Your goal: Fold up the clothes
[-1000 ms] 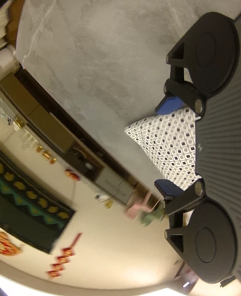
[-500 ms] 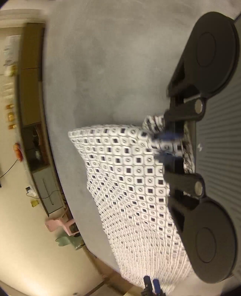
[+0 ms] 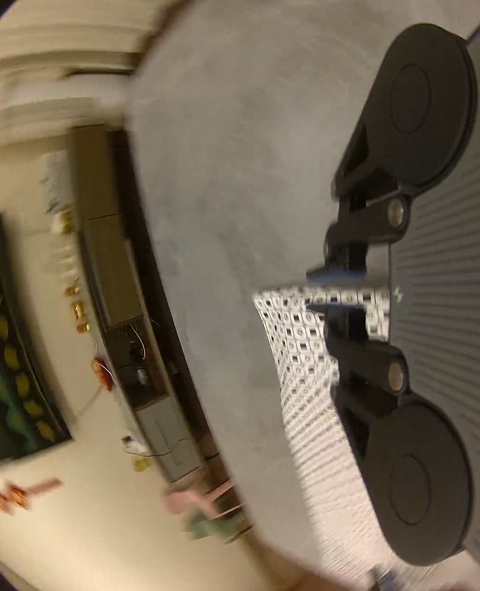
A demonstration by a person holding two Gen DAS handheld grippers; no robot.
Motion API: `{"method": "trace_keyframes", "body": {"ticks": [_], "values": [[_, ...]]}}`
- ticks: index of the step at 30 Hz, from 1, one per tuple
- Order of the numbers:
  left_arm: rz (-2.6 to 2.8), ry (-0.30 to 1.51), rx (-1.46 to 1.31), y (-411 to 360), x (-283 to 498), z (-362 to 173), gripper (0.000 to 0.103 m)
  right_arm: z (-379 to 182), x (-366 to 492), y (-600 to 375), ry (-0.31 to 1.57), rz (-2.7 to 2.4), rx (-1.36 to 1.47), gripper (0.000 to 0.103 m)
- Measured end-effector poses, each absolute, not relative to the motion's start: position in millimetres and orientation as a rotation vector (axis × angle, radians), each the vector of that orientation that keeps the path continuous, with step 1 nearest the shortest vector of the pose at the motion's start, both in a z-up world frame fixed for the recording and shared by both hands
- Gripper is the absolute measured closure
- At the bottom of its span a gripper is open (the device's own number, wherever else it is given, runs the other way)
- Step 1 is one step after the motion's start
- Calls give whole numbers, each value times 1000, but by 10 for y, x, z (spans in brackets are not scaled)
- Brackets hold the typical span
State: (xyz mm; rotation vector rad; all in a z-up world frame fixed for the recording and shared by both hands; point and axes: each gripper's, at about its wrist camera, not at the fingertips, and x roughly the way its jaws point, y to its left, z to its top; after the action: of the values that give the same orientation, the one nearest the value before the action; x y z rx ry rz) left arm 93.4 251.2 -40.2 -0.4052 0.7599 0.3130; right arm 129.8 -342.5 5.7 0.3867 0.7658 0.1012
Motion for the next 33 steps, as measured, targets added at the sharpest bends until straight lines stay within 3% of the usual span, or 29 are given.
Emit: {"method": "trace_keyframes", "body": {"ticks": [1,2,7,9,10,11,13,14,15,16,18,19,22,26,28,30,33], "values": [[328,749,-389,2545,936,-356,40,54,1300,-3434,765,125,427,33],[345,739,-376,2596,949,-305,38,51,1301,-3443,764,149,467,20],[436,718,-331,2953,1297,-238,33,-162,1683,-3210,824,170,324,20],[451,732,-320,3085,1502,-269,33,-314,1874,-3188,839,172,233,31],[463,740,-310,3138,1594,-293,33,-387,1925,-3195,858,175,223,54],[474,750,-293,3182,1700,-324,33,-451,1969,-3202,874,178,214,84],[474,769,-259,3236,1893,-409,33,-447,1952,-3229,865,172,217,96],[471,777,-245,3267,1983,-468,34,-382,1912,-3248,843,176,217,99],[467,786,-237,3296,2057,-535,43,-302,1872,-3274,816,182,222,99],[466,788,-230,3310,2097,-598,69,-192,1826,-3289,780,187,226,100],[467,782,-215,3326,2153,-718,88,24,1728,-3318,716,194,231,100],[455,781,-202,3302,2181,-732,103,125,1678,-3333,685,196,232,100],[362,686,-284,3240,2140,-484,103,389,1508,-3367,523,165,215,101],[185,256,-399,3165,1579,375,103,957,843,-3287,65,68,58,103],[121,93,-447,3204,1187,631,103,1060,557,-3258,-35,-3,-70,103],[153,161,-533,3340,947,503,103,965,502,-3336,98,1,-81,102],[327,503,-697,3586,862,-96,103,601,736,-3413,443,27,46,95]]}}
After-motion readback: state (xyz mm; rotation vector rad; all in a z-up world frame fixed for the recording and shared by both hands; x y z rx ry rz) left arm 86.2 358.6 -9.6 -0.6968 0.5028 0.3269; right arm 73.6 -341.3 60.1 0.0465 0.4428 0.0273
